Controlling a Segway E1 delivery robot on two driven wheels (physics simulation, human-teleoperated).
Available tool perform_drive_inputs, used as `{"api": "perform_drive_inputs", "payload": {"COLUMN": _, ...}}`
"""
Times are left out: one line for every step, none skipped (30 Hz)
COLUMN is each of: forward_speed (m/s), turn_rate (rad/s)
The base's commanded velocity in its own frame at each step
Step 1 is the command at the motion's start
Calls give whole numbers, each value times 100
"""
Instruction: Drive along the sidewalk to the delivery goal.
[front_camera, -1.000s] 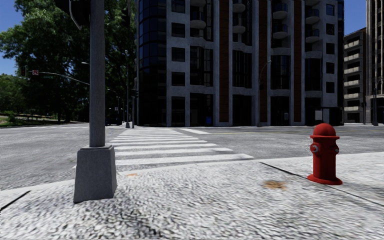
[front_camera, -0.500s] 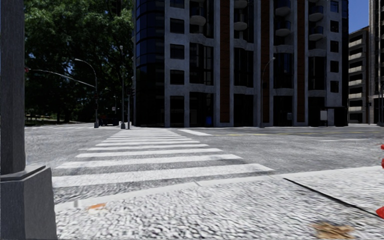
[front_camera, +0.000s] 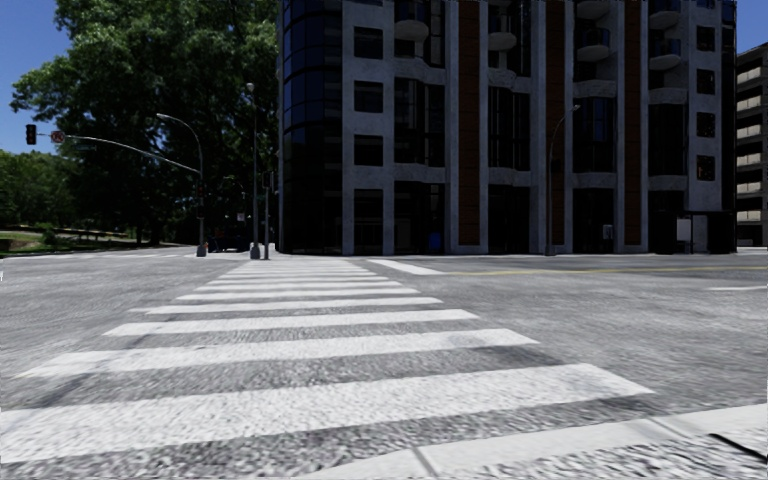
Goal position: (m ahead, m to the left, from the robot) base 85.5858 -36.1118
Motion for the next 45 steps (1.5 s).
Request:
{"api": "perform_drive_inputs", "payload": {"forward_speed": 200, "turn_rate": 35}}
{"api": "perform_drive_inputs", "payload": {"forward_speed": 194, "turn_rate": 35}}
{"api": "perform_drive_inputs", "payload": {"forward_speed": 192, "turn_rate": 35}}
{"api": "perform_drive_inputs", "payload": {"forward_speed": 192, "turn_rate": 35}}
{"api": "perform_drive_inputs", "payload": {"forward_speed": 191, "turn_rate": 36}}
{"api": "perform_drive_inputs", "payload": {"forward_speed": 188, "turn_rate": 36}}
{"api": "perform_drive_inputs", "payload": {"forward_speed": 188, "turn_rate": 36}}
{"api": "perform_drive_inputs", "payload": {"forward_speed": 175, "turn_rate": 36}}
{"api": "perform_drive_inputs", "payload": {"forward_speed": 162, "turn_rate": 36}}
{"api": "perform_drive_inputs", "payload": {"forward_speed": 148, "turn_rate": 36}}
{"api": "perform_drive_inputs", "payload": {"forward_speed": 140, "turn_rate": 36}}
{"api": "perform_drive_inputs", "payload": {"forward_speed": 140, "turn_rate": 36}}
{"api": "perform_drive_inputs", "payload": {"forward_speed": 137, "turn_rate": 36}}
{"api": "perform_drive_inputs", "payload": {"forward_speed": 137, "turn_rate": 36}}
{"api": "perform_drive_inputs", "payload": {"forward_speed": 136, "turn_rate": 26}}
{"api": "perform_drive_inputs", "payload": {"forward_speed": 136, "turn_rate": 26}}
{"api": "perform_drive_inputs", "payload": {"forward_speed": 136, "turn_rate": 7}}
{"api": "perform_drive_inputs", "payload": {"forward_speed": 136, "turn_rate": 0}}
{"api": "perform_drive_inputs", "payload": {"forward_speed": 136, "turn_rate": 0}}
{"api": "perform_drive_inputs", "payload": {"forward_speed": 136, "turn_rate": 0}}
{"api": "perform_drive_inputs", "payload": {"forward_speed": 136, "turn_rate": 0}}
{"api": "perform_drive_inputs", "payload": {"forward_speed": 136, "turn_rate": 0}}
{"api": "perform_drive_inputs", "payload": {"forward_speed": 135, "turn_rate": 0}}
{"api": "perform_drive_inputs", "payload": {"forward_speed": 135, "turn_rate": 0}}
{"api": "perform_drive_inputs", "payload": {"forward_speed": 132, "turn_rate": 0}}
{"api": "perform_drive_inputs", "payload": {"forward_speed": 131, "turn_rate": 0}}
{"api": "perform_drive_inputs", "payload": {"forward_speed": 130, "turn_rate": 0}}
{"api": "perform_drive_inputs", "payload": {"forward_speed": 130, "turn_rate": 0}}
{"api": "perform_drive_inputs", "payload": {"forward_speed": 129, "turn_rate": 0}}
{"api": "perform_drive_inputs", "payload": {"forward_speed": 128, "turn_rate": 0}}
{"api": "perform_drive_inputs", "payload": {"forward_speed": 127, "turn_rate": 0}}
{"api": "perform_drive_inputs", "payload": {"forward_speed": 127, "turn_rate": 0}}
{"api": "perform_drive_inputs", "payload": {"forward_speed": 127, "turn_rate": 0}}
{"api": "perform_drive_inputs", "payload": {"forward_speed": 127, "turn_rate": 0}}
{"api": "perform_drive_inputs", "payload": {"forward_speed": 127, "turn_rate": 0}}
{"api": "perform_drive_inputs", "payload": {"forward_speed": 127, "turn_rate": 0}}
{"api": "perform_drive_inputs", "payload": {"forward_speed": 127, "turn_rate": 0}}
{"api": "perform_drive_inputs", "payload": {"forward_speed": 127, "turn_rate": 0}}
{"api": "perform_drive_inputs", "payload": {"forward_speed": 127, "turn_rate": 0}}
{"api": "perform_drive_inputs", "payload": {"forward_speed": 127, "turn_rate": 0}}
{"api": "perform_drive_inputs", "payload": {"forward_speed": 127, "turn_rate": 0}}
{"api": "perform_drive_inputs", "payload": {"forward_speed": 127, "turn_rate": 0}}
{"api": "perform_drive_inputs", "payload": {"forward_speed": 127, "turn_rate": 0}}
{"api": "perform_drive_inputs", "payload": {"forward_speed": 127, "turn_rate": 0}}
{"api": "perform_drive_inputs", "payload": {"forward_speed": 127, "turn_rate": 3}}
